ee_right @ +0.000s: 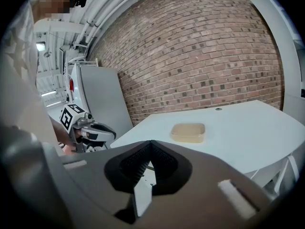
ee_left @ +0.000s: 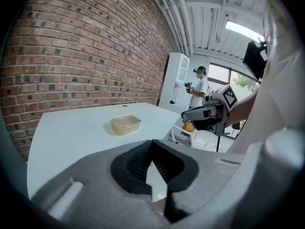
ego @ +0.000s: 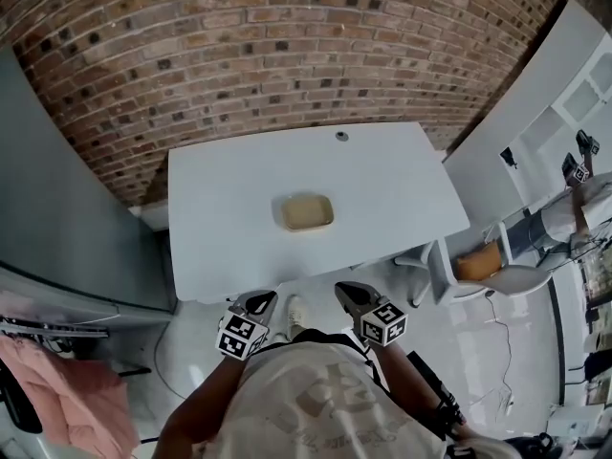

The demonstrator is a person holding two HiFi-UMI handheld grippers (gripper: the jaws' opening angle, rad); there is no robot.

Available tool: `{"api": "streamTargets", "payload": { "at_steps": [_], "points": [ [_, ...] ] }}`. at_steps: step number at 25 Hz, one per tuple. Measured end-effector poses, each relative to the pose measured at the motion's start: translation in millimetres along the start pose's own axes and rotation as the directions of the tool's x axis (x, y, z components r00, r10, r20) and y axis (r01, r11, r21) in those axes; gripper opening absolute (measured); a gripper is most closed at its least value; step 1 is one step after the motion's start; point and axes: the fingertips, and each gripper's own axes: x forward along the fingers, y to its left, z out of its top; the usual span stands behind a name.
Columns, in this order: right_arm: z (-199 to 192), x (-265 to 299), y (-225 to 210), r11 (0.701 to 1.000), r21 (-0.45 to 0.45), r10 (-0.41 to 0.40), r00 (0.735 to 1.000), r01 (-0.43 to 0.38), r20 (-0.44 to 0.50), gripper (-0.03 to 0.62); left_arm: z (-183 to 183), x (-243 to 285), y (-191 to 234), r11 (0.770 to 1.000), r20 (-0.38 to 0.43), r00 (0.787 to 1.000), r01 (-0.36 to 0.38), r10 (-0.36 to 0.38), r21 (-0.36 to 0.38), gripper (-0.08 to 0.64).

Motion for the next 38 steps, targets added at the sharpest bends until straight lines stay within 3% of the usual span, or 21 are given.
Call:
{"api": "streamTargets", "payload": {
  "at_steps": [8,12,18,38],
  "points": [
    [29,45,-23,0.997,-0.049,0.054,0.998,-0.055,-0.028,0.008,21,16,33,1.000,0.011,1.000,-0.019,0.019,0.000,0.002],
    [29,56,-28,0.997,-0.046,0.063,0.996,-0.066,-0.059,0.008,21,18,34,1.000,-0.012,1.000,0.009,-0.009,-0.004,0.002],
    [57,94,-49,0.990,-0.064,0.118,0.991,-0.122,-0.066,0.009,34,36,51,1.000,-0.022,1.000,-0.019,0.019,-0.008,0.002],
    [67,145,-122,0.963,-0.091,0.239,0.958,-0.255,-0.158,0.008,62,99,75,0.994,-0.084,0.992,-0.098,0.094,-0.053,0.002]
  ]
}}
